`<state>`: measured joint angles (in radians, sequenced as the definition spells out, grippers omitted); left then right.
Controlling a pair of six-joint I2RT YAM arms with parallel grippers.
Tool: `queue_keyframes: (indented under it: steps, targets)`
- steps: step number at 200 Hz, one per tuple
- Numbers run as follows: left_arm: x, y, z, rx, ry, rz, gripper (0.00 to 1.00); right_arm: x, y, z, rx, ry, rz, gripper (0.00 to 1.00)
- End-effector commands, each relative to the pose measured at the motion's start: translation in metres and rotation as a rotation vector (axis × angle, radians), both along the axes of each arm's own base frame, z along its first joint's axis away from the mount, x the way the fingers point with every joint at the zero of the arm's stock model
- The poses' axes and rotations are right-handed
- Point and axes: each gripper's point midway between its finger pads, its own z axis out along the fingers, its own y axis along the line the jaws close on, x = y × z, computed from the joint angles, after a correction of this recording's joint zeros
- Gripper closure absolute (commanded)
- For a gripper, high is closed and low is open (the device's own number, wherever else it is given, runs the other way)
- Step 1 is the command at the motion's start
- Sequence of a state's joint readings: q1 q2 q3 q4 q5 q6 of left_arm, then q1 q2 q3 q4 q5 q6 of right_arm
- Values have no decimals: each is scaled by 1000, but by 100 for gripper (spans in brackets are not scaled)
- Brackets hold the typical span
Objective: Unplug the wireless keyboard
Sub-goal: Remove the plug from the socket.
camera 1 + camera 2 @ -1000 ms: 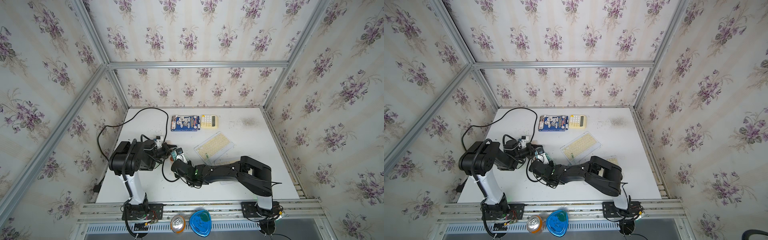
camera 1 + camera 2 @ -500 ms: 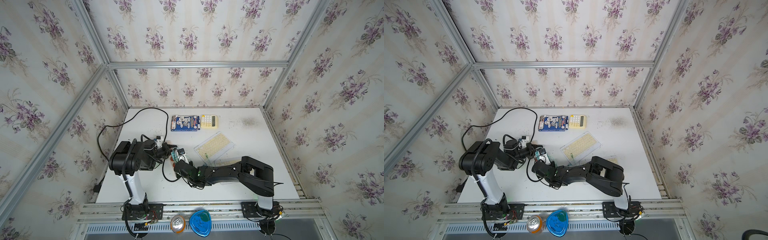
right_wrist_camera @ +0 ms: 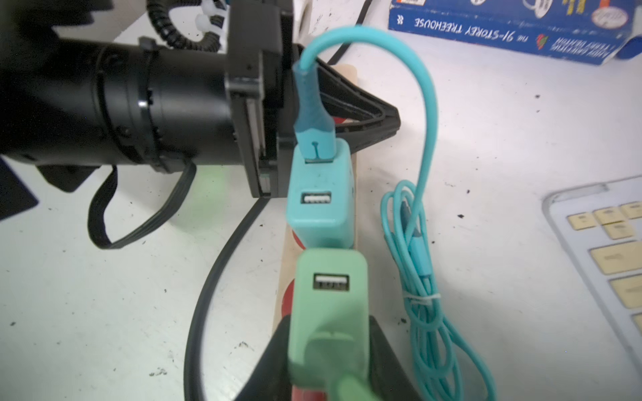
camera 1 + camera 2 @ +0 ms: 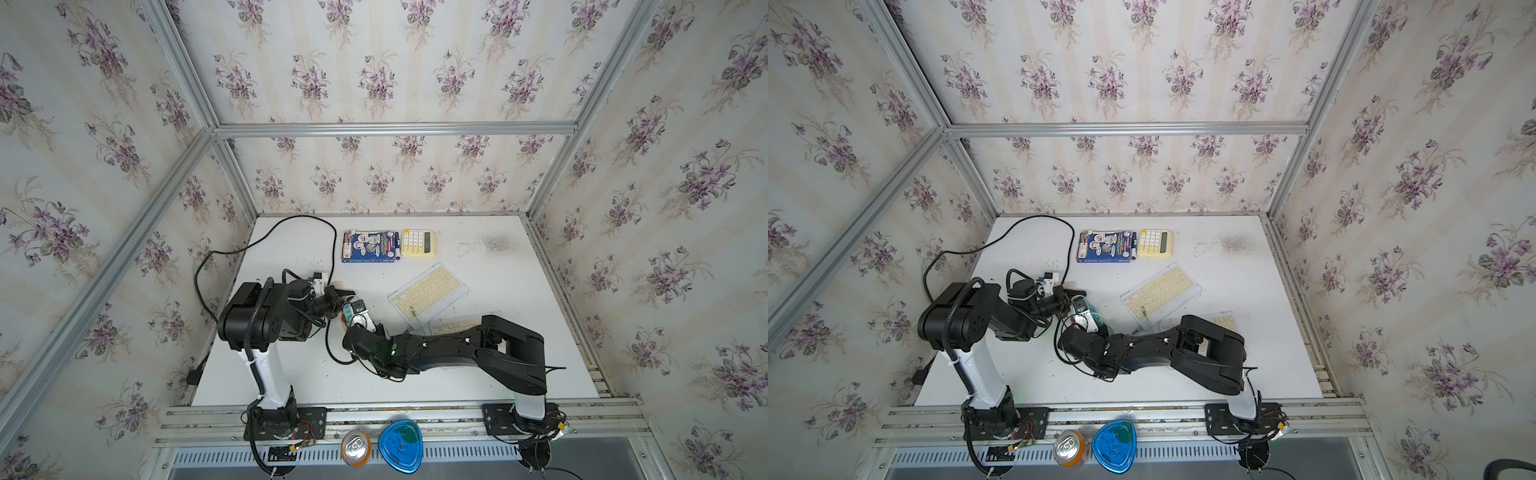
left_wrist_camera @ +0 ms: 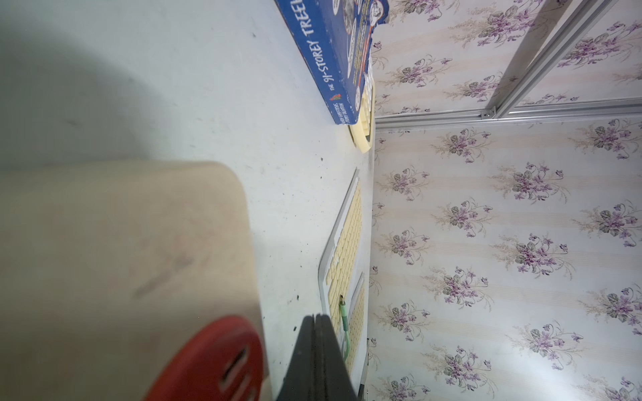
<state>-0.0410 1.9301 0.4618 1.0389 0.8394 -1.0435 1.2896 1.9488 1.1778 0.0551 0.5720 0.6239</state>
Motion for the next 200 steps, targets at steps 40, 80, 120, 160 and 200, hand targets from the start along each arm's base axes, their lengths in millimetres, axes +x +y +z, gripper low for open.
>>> queue_keyframes:
  steps: [40, 80, 120, 160, 200]
  targets:
    - [-18, 18, -55, 119, 220, 90, 96, -5, 22, 28, 133, -62, 52, 100]
    - [-19, 18, -55, 116, 224, 91, 96, -7, 16, 48, 222, -52, 55, 100]
    - [-19, 18, -55, 110, 230, 93, 95, -8, 4, 74, 279, -60, 44, 100]
    - [-18, 17, -55, 106, 229, 92, 95, -10, -28, 95, 354, -65, -25, 100]
    - [-18, 17, -55, 106, 228, 92, 95, -7, -68, 90, 416, -53, -134, 100]
